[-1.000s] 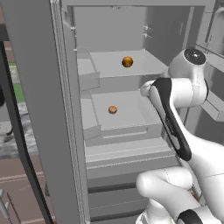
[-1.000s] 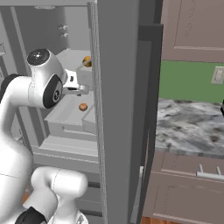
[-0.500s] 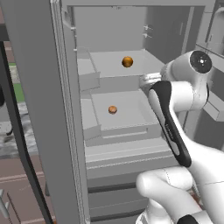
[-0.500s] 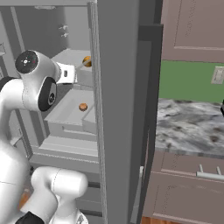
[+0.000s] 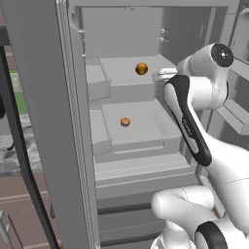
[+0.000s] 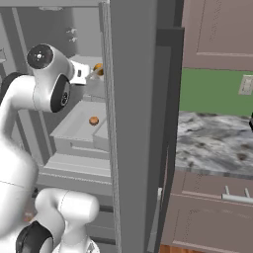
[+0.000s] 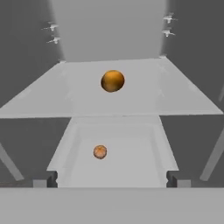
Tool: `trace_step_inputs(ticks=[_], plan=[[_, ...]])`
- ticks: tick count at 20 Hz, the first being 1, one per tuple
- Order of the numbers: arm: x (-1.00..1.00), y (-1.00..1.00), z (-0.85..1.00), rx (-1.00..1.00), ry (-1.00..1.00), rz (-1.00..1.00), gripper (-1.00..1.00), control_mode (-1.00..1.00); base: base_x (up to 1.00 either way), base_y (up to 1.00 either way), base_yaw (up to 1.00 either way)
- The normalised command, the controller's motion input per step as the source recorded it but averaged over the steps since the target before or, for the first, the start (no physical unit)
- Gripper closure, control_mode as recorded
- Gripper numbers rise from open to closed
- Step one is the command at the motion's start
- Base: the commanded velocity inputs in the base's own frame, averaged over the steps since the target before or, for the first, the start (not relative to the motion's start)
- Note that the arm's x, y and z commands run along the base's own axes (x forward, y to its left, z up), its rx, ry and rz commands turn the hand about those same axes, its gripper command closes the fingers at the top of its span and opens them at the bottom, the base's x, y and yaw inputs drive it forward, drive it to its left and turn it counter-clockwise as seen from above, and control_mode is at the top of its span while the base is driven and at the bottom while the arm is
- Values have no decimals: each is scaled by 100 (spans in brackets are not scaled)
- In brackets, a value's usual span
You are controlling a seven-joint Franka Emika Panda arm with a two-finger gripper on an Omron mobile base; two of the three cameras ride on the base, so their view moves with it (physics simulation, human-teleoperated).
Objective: Pick the mango and tangerine from the fridge and place them inside the tupperware on the counter.
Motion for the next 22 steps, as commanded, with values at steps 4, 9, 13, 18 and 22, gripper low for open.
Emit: trace_step_inputs(ticks=[4, 9, 13, 18, 22], plan=[[59, 7, -1, 5, 1, -6, -100, -100, 0, 0, 0], [66, 23, -1, 0, 0, -5, -100, -100, 0, 0, 0], [57, 7, -3, 0, 0, 0, -100, -100, 0, 0, 0], [50, 0, -6, 0, 0, 0, -100, -100, 0, 0, 0], [53, 0, -10, 0, 0, 0, -100, -100, 0, 0, 0]])
